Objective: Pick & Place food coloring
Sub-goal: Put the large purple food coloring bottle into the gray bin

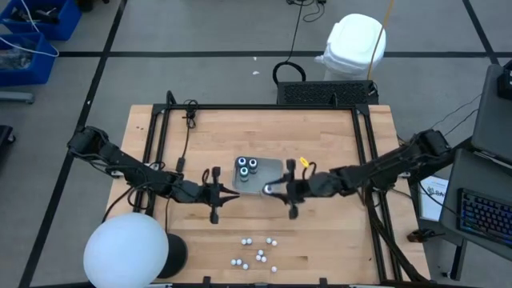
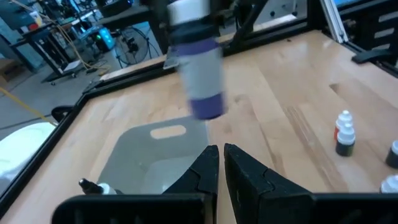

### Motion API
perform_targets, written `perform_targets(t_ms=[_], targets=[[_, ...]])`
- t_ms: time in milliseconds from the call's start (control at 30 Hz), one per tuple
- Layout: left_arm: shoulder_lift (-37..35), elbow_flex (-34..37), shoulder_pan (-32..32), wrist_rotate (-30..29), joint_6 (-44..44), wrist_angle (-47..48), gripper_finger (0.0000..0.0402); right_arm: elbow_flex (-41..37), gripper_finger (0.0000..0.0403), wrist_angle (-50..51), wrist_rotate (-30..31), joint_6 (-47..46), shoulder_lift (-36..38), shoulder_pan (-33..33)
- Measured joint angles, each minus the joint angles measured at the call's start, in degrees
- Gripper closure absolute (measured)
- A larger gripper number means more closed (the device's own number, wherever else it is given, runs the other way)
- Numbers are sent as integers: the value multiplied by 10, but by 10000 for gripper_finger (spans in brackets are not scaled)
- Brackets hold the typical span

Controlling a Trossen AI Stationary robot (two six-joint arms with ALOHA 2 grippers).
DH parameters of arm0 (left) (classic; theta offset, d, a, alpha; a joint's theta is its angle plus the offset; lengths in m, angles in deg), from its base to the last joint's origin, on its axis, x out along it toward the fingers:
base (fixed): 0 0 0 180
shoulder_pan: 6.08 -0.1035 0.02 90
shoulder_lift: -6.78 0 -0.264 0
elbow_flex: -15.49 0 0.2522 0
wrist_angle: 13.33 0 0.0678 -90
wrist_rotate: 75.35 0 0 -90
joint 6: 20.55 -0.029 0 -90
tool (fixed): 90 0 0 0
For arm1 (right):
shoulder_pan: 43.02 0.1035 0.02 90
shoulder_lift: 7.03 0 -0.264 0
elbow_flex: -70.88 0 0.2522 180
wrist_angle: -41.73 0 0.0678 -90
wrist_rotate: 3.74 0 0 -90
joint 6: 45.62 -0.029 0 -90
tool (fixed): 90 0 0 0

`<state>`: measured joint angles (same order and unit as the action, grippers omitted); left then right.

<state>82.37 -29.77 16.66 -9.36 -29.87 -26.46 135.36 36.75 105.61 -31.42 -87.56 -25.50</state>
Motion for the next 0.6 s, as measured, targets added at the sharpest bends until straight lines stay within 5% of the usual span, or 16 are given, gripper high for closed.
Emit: perform_targets(t_ms=[167, 300, 600], targets=[[0, 0, 0, -1, -8, 1, 366, 0, 288, -23, -9, 1, -31, -56], [0, 0, 0, -5, -12, 1, 366, 0, 288, -37, -72, -14, -57, -86], [0, 0, 0, -36, -12, 2, 366, 0, 288, -107, -76, -30, -133, -128]])
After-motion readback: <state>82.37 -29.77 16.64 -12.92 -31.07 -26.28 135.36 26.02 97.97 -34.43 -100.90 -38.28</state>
